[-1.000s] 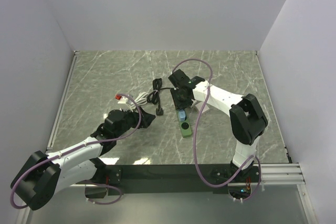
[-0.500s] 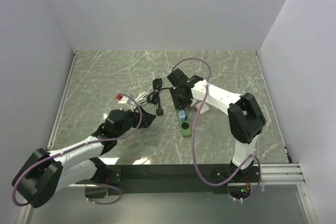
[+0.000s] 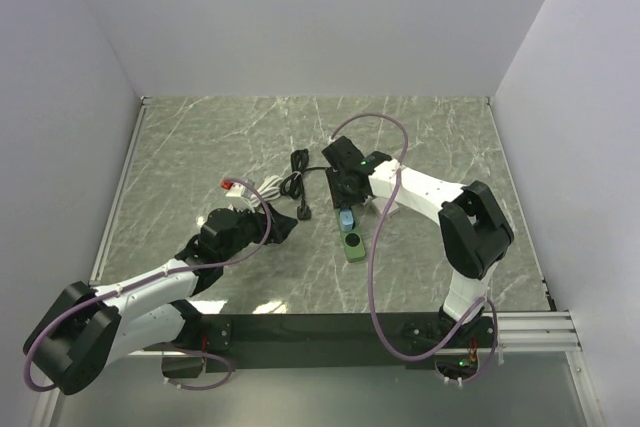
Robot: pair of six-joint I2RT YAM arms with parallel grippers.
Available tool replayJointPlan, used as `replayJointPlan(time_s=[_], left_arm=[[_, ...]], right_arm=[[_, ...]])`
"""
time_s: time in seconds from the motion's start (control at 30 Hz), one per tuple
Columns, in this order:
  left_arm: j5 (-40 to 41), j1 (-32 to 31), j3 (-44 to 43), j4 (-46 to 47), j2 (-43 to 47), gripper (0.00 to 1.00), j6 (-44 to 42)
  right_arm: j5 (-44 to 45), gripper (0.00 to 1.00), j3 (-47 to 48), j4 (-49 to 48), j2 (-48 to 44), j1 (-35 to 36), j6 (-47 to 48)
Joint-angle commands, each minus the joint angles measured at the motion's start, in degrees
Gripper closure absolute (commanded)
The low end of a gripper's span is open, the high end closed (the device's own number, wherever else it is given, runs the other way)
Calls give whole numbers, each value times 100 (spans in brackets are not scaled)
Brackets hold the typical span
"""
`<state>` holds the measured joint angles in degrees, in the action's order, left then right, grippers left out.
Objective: Insert the plug
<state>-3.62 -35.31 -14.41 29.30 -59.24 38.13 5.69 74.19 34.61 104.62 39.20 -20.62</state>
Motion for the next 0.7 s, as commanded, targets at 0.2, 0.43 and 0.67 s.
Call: replayJointPlan(time_s=[0.2, 0.43, 0.67], left_arm=[[-95, 24, 35, 225, 106, 25, -104], [-86, 24, 53, 225, 132, 24, -113], [-130, 33, 9, 234, 45, 24, -104]], right_arm=[[99, 100, -643, 116, 525, 70, -188], [134, 100, -634, 213, 498, 96, -205], [300, 100, -687, 336, 200, 123, -276]])
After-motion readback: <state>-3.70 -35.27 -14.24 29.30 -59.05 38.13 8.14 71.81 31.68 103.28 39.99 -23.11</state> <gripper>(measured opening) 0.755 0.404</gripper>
